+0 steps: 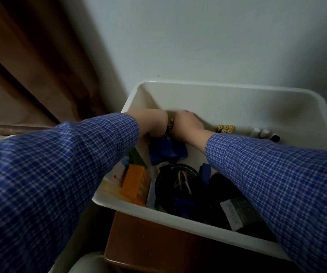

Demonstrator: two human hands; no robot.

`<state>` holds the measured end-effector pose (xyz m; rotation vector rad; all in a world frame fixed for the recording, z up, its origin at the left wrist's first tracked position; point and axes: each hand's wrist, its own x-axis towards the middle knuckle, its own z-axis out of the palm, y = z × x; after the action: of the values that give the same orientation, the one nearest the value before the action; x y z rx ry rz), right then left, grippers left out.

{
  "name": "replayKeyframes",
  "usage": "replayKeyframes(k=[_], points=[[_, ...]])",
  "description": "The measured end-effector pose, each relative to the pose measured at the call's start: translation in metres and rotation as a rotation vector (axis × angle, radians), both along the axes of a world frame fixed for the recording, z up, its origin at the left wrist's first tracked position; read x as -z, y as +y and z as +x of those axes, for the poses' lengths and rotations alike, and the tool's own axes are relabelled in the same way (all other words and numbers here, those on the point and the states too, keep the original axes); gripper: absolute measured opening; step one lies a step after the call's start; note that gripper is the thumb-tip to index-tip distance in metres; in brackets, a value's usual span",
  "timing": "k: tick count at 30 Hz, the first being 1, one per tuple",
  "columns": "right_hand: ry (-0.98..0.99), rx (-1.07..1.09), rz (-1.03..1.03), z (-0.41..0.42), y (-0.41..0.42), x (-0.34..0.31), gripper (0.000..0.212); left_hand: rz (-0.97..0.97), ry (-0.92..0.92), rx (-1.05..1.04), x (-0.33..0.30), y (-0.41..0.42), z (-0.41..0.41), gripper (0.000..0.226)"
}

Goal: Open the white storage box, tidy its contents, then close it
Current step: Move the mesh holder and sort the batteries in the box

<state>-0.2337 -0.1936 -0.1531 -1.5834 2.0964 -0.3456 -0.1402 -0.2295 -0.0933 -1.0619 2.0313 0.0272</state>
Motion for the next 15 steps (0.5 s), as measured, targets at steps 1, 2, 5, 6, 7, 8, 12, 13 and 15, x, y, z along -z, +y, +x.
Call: replayKeyframes(k=[1,2,5,6,7,8,12,13,15], points=[[0.01,0.009,0.023,0.0,-0.001,-0.002,0.021,-0.028,-0.001,-0.001,0.0,0.002,-0.001,0.021],[0.021,0.017,0.04,0.0,-0.002,-0.003,0.023,-0.038,0.03,-0.03,0.002,0.001,-0.002,0.014],[0.054,0.021,0.085,-0.002,0.001,-0.006,0.03,0.017,-0.006,-0.02,0.002,0.001,-0.002,0.022],[0.07,0.012,0.082,-0.002,0.001,-0.005,0.03,0.046,-0.012,-0.005,0.003,-0.001,-0.001,0.025],[0.08,-0.005,0.074,-0.002,0.002,-0.006,0.027,0.064,-0.023,-0.017,0.003,-0.003,-0.002,0.024],[0.089,-0.026,0.057,-0.003,0.003,-0.006,0.021,0.087,-0.012,-0.051,0.005,-0.006,-0.004,0.022],[0.068,-0.093,0.048,-0.011,0.011,-0.013,0.029,0.176,-0.014,-0.085,0.017,-0.014,-0.004,0.016],[0.05,-0.114,0.069,-0.015,0.014,-0.017,0.034,0.181,-0.025,-0.084,0.018,-0.015,-0.005,0.015],[0.009,-0.165,0.121,-0.025,0.021,-0.028,0.037,0.167,-0.041,-0.083,0.019,-0.015,-0.005,0.009]])
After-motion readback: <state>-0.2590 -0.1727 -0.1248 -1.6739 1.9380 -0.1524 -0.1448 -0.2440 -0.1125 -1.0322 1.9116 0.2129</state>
